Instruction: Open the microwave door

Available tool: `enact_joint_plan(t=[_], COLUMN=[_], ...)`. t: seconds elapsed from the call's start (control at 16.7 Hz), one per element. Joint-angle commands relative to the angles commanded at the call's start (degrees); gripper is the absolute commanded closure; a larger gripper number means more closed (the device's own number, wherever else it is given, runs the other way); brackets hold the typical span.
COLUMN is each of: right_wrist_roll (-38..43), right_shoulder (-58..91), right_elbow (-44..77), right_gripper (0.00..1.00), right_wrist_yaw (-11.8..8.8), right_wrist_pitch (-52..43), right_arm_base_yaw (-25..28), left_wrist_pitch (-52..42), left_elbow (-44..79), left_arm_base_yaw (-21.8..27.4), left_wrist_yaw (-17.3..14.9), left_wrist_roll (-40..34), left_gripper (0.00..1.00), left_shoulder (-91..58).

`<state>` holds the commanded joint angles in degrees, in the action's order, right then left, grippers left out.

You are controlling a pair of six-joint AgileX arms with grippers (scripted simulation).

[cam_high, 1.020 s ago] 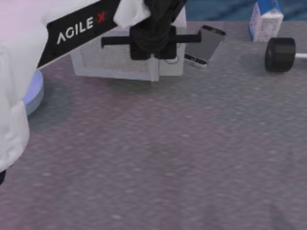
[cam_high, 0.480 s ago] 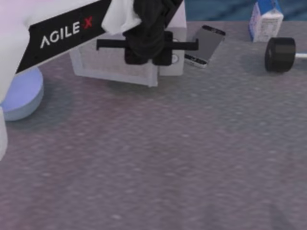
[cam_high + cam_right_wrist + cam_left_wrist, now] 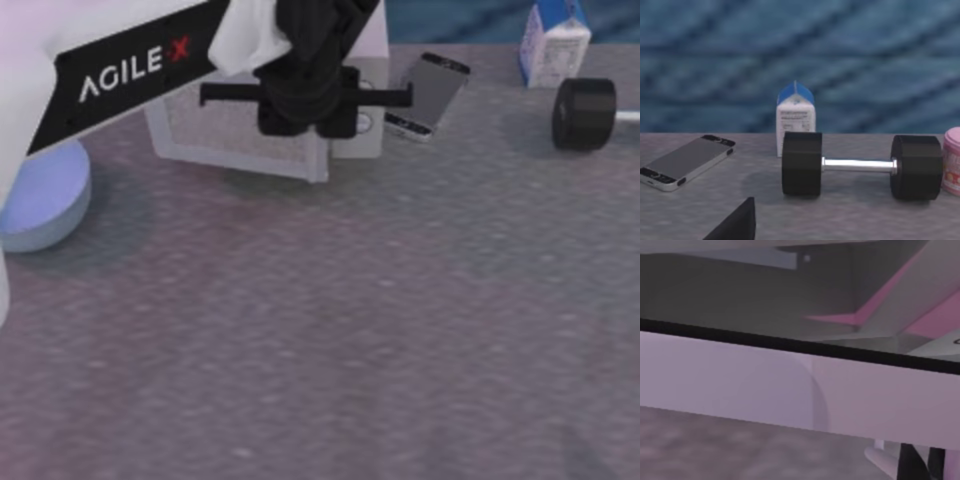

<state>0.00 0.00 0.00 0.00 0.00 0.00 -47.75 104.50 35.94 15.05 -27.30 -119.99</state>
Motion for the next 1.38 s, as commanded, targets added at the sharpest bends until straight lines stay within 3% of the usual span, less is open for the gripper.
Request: enact_joint_plan(t=[1.38], right_wrist_roll=[0.0], right_shoulder=[0.0], right_elbow=[0.0], right_gripper=[0.00], right_wrist_yaw=[0.0], right_wrist_pitch=[0.0], right_arm_base_yaw=[0.0], left_wrist_pitch=[1.5], left_elbow=[-2.9], left_arm_base_yaw=[0.0], left_wrist_yaw=[-1.1], left_wrist_roll=[2.0], left_gripper=[1.00], left_shoulder=[1.8])
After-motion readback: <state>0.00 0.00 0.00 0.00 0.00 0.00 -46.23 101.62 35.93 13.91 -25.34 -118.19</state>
